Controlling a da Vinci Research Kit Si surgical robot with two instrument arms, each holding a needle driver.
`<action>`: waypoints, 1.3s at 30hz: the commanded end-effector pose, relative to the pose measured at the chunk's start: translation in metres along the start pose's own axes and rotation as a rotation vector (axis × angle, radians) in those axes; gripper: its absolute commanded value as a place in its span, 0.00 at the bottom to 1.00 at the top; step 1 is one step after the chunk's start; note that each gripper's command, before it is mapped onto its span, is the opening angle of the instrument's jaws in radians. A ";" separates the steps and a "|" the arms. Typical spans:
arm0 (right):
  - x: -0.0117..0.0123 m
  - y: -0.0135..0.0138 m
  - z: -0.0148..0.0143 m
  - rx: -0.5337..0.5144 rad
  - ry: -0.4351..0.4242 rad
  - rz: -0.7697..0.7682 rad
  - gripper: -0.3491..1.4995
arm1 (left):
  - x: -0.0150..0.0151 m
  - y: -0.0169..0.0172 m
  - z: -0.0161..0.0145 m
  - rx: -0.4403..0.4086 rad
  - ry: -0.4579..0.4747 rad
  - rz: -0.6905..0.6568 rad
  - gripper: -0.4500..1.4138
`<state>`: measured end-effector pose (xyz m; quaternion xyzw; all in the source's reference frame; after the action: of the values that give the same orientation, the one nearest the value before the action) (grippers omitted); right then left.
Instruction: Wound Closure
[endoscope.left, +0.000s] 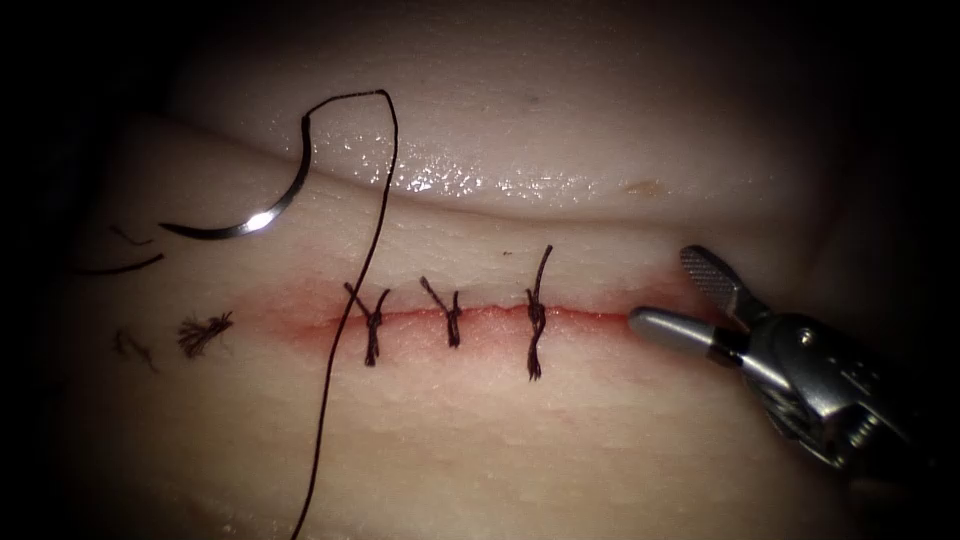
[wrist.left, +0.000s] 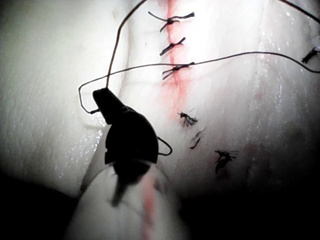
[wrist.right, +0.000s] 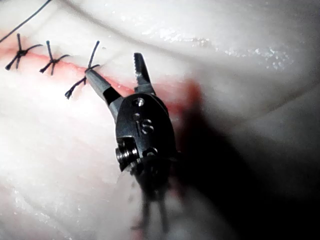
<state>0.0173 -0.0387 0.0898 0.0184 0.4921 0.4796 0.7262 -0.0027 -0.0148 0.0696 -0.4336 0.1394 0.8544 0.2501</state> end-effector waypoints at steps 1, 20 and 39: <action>-0.0007 -0.0004 0.0007 0.003 0.000 0.001 0.69 | -0.0003 0.0006 0.0006 -0.010 0.008 -0.005 0.55; -0.0027 -0.0016 0.0009 0.022 -0.023 -0.022 0.65 | 0.0018 0.0199 0.0012 -0.425 -0.036 -0.050 0.91; -0.0031 -0.0024 0.0004 0.039 -0.037 -0.027 0.63 | 0.0054 0.0168 0.0076 -0.661 -0.147 0.106 0.89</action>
<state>0.0183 -0.0416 0.0904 0.0340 0.4882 0.4592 0.7414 -0.0173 -0.0235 0.0692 -0.4170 -0.1701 0.8918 0.0432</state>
